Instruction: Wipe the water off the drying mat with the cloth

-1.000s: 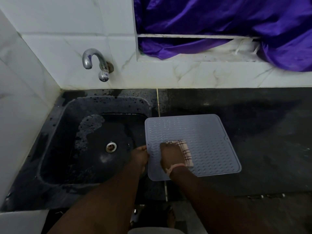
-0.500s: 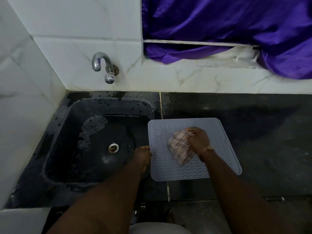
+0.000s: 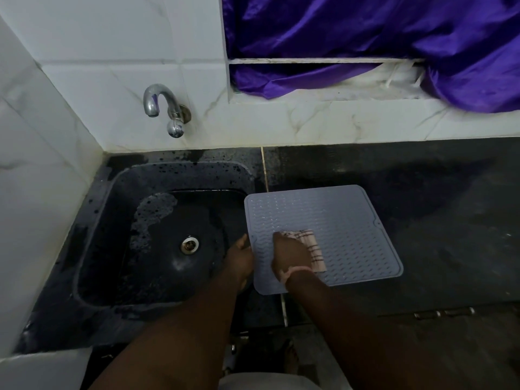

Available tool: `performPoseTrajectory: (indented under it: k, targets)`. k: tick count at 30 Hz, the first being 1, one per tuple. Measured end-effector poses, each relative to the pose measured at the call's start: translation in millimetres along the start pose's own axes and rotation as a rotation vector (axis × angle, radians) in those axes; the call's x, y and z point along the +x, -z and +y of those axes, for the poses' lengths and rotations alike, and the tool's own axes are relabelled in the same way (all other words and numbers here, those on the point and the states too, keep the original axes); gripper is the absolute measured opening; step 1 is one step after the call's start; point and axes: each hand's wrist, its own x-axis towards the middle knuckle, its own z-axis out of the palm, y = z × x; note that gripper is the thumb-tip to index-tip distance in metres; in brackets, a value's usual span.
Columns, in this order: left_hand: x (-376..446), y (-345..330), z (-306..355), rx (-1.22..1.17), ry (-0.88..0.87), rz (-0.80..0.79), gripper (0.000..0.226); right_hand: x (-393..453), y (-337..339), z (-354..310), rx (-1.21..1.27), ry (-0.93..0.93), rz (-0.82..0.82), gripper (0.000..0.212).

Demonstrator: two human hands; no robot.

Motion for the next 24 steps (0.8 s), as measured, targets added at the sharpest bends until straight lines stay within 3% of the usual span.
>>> performPoseTrajectory:
  k: [3, 4, 6, 9, 14, 16, 17, 19, 20, 22, 24]
  targets:
    - [-7, -1, 2, -0.031, 0.05, 0.049, 0.048, -10, -13, -29, 0.228, 0.044, -0.036, 0.016]
    - [-7, 1, 1, -0.062, 0.085, 0.062, 0.051, -12, -14, -34, 0.43, 0.001, -0.082, 0.015]
    - [-10, 4, 1, -0.12, 0.117, 0.066, 0.035, -12, -5, -30, 0.95, -0.133, -0.17, 0.014]
    - [-16, 6, 2, -0.167, 0.189, 0.068, 0.034, -16, 14, -11, 1.448, -0.296, -0.228, 0.019]
    - [-19, 6, 6, -0.142, 0.007, 0.24, 0.028, -39, 18, 13, 1.942, -0.436, -0.125, 0.032]
    - [-38, 0, 15, -0.14, -0.025, 0.061, 0.018, -47, 29, 17, 2.133, -0.412, -0.099, 0.034]
    - [-46, -3, 18, -0.166, -0.008, -0.078, 0.03, -52, 34, 17, 2.203, -0.39, -0.078, 0.036]
    - [-59, -13, 19, -0.264, 0.096, -0.352, 0.058, -61, 42, 13, 2.22, -0.387, -0.049, 0.034]
    - [-66, -19, 16, -0.299, 0.146, -0.44, 0.063, -63, 41, 12, 2.116, -0.412, -0.012, 0.029]
    - [-79, -30, 9, -0.3, 0.254, -0.444, 0.056, -66, 32, 15, 1.572, -0.478, 0.106, 0.018]
    - [-86, -37, 0, -0.302, 0.307, -0.394, 0.053, -72, 19, 21, 0.974, -0.394, 0.215, 0.019]
